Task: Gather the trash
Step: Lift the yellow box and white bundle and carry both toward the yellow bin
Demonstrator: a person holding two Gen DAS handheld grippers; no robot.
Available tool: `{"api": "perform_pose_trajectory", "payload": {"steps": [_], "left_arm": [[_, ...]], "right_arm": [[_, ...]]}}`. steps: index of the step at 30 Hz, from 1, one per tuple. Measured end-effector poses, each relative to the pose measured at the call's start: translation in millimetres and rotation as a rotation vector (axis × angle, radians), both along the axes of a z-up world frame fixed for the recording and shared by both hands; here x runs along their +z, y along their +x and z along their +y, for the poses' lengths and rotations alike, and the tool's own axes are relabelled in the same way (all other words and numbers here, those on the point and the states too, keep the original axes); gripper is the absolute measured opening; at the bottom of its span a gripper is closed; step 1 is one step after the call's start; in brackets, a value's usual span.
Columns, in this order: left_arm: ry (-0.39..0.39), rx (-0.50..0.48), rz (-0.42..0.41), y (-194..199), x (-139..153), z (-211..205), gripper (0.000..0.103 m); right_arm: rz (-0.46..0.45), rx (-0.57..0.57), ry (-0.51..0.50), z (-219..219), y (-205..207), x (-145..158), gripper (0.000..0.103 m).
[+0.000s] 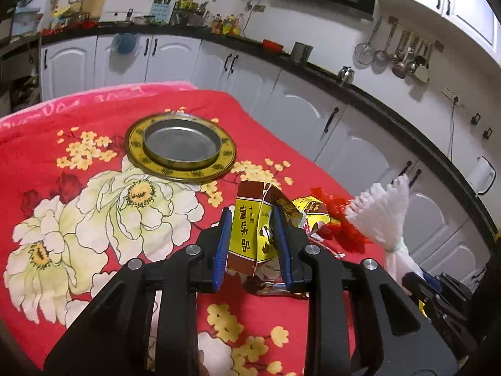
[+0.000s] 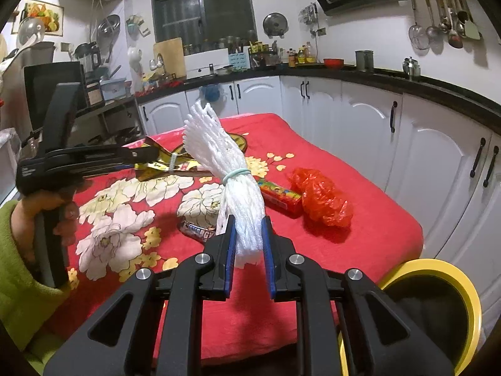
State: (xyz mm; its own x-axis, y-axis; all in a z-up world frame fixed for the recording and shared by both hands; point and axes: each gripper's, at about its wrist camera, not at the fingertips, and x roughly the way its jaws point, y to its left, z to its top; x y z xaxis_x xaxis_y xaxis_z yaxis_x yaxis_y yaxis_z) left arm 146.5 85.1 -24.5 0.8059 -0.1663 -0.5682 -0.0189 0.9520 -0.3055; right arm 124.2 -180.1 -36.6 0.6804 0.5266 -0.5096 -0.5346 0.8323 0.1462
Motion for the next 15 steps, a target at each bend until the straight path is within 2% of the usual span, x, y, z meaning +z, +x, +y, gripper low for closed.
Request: {"api": "perform_pose_trajectory", "payload": {"steps": [15], "left_arm": [[0.024,-0.039,-0.089,-29,27,-25,0.020]], "right_arm": [[-0.038,-0.045,0.054,-26,-9,21,0.016]]}}
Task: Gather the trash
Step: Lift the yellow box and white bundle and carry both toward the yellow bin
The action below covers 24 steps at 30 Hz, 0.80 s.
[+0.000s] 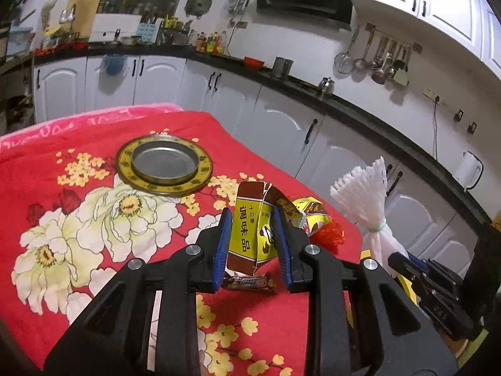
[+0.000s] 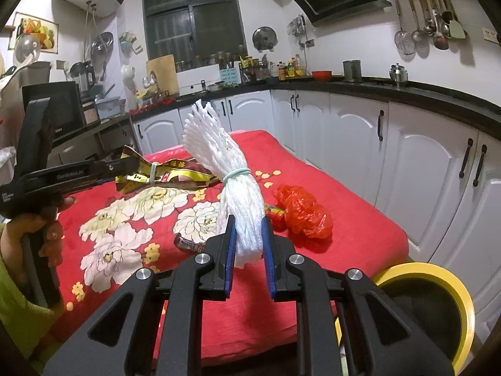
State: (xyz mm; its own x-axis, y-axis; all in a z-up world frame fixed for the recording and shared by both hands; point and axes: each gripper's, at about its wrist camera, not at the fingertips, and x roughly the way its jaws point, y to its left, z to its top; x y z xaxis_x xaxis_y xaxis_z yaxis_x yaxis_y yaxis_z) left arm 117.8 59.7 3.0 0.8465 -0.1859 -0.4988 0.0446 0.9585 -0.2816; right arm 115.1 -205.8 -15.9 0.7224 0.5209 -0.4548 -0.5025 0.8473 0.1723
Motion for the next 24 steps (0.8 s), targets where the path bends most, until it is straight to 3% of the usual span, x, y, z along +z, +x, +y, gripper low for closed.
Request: {"api": "perform_pose_trajectory", "payload": {"steps": [24], "left_arm": [[0.016,-0.027,-0.088,-11,23,-34,0.020]], "right_arm": [[-0.041,-0.042,0.043,-38,-17,22,0.016]]}}
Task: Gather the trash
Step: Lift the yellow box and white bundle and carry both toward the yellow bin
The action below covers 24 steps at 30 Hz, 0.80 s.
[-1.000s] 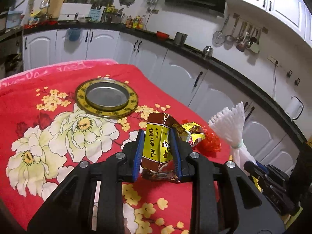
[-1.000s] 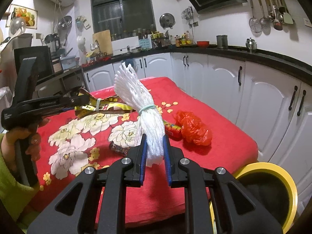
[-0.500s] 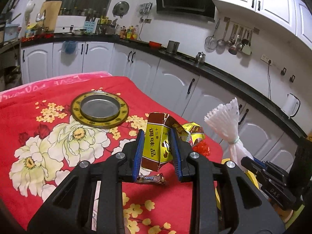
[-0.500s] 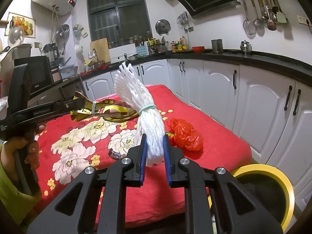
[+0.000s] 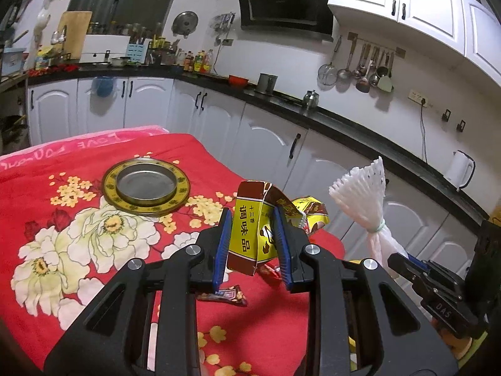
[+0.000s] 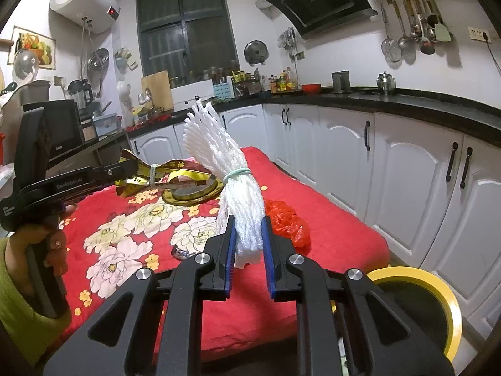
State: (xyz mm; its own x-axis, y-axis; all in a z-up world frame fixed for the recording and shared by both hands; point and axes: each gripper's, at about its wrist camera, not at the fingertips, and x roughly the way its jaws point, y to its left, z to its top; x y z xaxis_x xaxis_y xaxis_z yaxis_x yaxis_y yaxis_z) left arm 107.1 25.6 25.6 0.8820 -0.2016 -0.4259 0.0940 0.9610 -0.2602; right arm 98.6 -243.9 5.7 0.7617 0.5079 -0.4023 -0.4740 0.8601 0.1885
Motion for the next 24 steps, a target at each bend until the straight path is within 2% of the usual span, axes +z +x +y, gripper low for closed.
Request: {"api": "perform_pose_trajectory", "payload": {"steps": [24], "left_arm": [[0.078,-0.141,0.002,15,5,-87,0.020]], "right_arm": [[-0.015,-0.138,0.032,-73,-24,5,0.016]]}}
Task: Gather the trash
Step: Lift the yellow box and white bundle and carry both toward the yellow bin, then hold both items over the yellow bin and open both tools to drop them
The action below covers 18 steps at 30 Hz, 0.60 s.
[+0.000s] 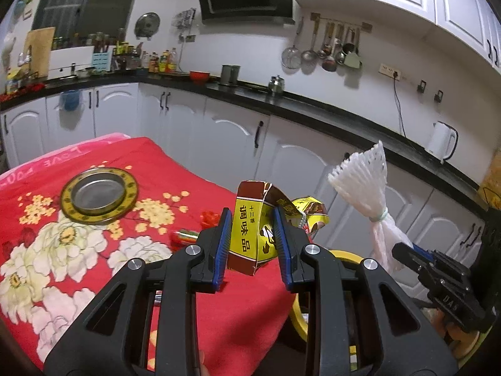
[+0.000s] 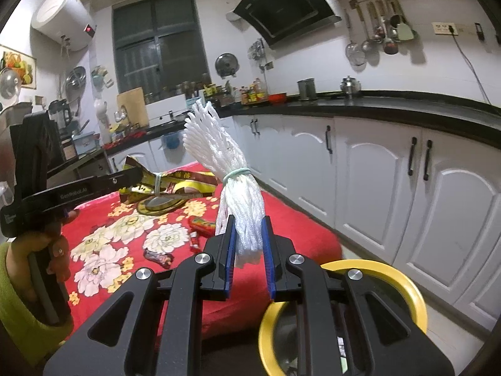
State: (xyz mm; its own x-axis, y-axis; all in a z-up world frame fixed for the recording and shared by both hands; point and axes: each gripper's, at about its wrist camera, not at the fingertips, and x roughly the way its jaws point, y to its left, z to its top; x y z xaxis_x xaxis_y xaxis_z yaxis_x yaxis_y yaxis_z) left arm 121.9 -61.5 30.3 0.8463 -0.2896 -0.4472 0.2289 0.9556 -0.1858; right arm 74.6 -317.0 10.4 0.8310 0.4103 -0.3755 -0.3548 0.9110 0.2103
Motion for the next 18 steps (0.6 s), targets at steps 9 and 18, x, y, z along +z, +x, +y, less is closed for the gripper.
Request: {"api": "perform_pose_trajectory", "payload": {"steps": [9,18], "left_arm": [[0.043,-0.062,0.024,2,-13,-36,0.020],[0.097,-0.117,0.037,0,-23,-68,0.020]], "right_arm": [[0.018,-0.075,0.006,-37,-2,-9,0.016],[0.032,-0.123,0.016,-61,-1,-16,0.016]]}}
